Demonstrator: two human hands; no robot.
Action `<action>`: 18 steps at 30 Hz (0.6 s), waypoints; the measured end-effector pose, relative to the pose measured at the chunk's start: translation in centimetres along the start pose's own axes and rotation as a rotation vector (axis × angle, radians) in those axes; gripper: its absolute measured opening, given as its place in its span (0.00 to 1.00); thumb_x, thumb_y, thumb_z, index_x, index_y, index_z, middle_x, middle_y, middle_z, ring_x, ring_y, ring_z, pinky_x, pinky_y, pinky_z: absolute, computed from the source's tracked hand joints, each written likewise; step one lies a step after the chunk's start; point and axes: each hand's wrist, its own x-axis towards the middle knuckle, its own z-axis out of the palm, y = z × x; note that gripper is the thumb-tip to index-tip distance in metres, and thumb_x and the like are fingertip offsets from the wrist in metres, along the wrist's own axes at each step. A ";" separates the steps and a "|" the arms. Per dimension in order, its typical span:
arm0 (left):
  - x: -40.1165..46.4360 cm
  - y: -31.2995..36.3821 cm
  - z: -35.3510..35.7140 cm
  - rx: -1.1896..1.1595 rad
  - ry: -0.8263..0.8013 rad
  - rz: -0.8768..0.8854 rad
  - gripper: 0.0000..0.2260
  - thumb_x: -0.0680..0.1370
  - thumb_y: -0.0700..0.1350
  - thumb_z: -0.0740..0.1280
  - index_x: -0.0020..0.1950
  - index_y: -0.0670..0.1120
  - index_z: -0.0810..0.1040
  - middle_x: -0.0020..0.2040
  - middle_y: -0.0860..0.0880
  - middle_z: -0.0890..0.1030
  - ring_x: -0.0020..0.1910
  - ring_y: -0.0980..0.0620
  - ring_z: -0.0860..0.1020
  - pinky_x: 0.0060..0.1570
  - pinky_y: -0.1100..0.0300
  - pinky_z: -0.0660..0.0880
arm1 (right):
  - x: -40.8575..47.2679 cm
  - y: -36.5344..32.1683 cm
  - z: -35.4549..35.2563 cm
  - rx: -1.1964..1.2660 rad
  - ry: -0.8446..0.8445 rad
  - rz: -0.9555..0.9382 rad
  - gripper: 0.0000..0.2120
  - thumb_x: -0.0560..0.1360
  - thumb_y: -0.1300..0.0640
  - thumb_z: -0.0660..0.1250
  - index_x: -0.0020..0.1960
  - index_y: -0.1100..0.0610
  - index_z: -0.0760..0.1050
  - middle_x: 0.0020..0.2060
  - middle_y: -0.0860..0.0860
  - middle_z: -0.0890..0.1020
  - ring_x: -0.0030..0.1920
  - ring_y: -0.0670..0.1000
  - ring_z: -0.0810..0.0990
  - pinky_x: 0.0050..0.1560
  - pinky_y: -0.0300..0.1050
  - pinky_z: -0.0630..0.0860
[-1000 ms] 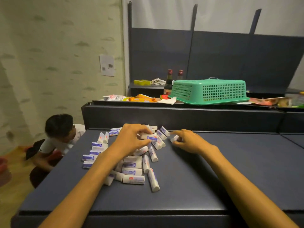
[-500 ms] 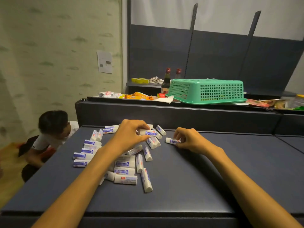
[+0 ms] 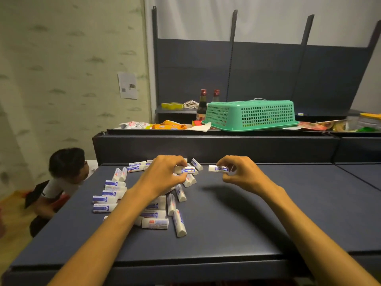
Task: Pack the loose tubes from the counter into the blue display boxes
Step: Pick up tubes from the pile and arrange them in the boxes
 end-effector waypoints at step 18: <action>2.7 13.8 8.2 -0.041 -0.044 0.168 0.14 0.66 0.56 0.65 0.47 0.53 0.81 0.43 0.54 0.84 0.42 0.47 0.81 0.41 0.53 0.78 | -16.0 5.8 -10.0 -0.215 0.214 0.211 0.14 0.70 0.57 0.73 0.55 0.50 0.79 0.46 0.47 0.82 0.44 0.46 0.78 0.46 0.49 0.79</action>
